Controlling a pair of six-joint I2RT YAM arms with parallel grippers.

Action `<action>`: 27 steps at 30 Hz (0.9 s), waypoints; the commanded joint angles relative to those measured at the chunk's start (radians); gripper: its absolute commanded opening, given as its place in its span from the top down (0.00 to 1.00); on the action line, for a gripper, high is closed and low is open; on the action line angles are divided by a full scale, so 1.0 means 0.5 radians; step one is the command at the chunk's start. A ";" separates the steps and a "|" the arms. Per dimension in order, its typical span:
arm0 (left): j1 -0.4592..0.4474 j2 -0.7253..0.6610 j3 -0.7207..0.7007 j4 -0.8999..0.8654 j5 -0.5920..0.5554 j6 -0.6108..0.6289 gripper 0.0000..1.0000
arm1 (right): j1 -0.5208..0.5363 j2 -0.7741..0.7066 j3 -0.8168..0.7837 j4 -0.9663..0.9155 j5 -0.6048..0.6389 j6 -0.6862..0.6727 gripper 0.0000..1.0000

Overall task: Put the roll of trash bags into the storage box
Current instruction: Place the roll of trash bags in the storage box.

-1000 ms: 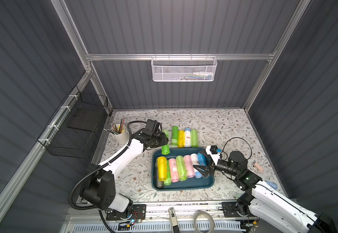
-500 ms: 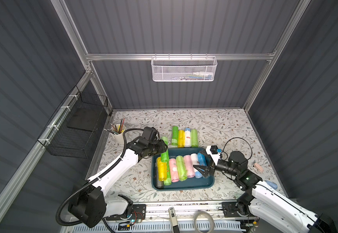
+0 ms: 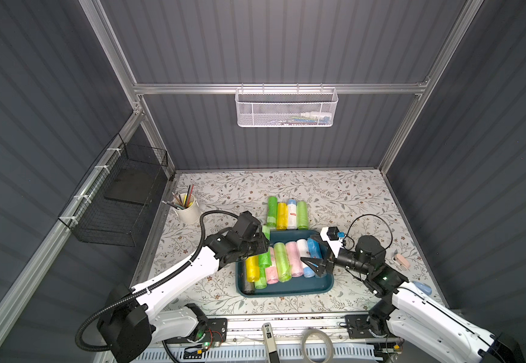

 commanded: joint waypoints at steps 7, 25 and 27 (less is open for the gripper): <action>-0.186 0.053 -0.047 0.027 -0.274 -0.135 0.57 | 0.012 0.002 0.031 0.015 -0.022 -0.008 0.01; -0.309 0.183 -0.029 -0.078 -0.470 -0.150 0.57 | 0.016 0.004 0.032 0.008 -0.017 -0.011 0.01; -0.308 0.186 -0.032 -0.076 -0.468 -0.147 0.57 | 0.015 0.002 0.033 0.011 -0.018 -0.011 0.01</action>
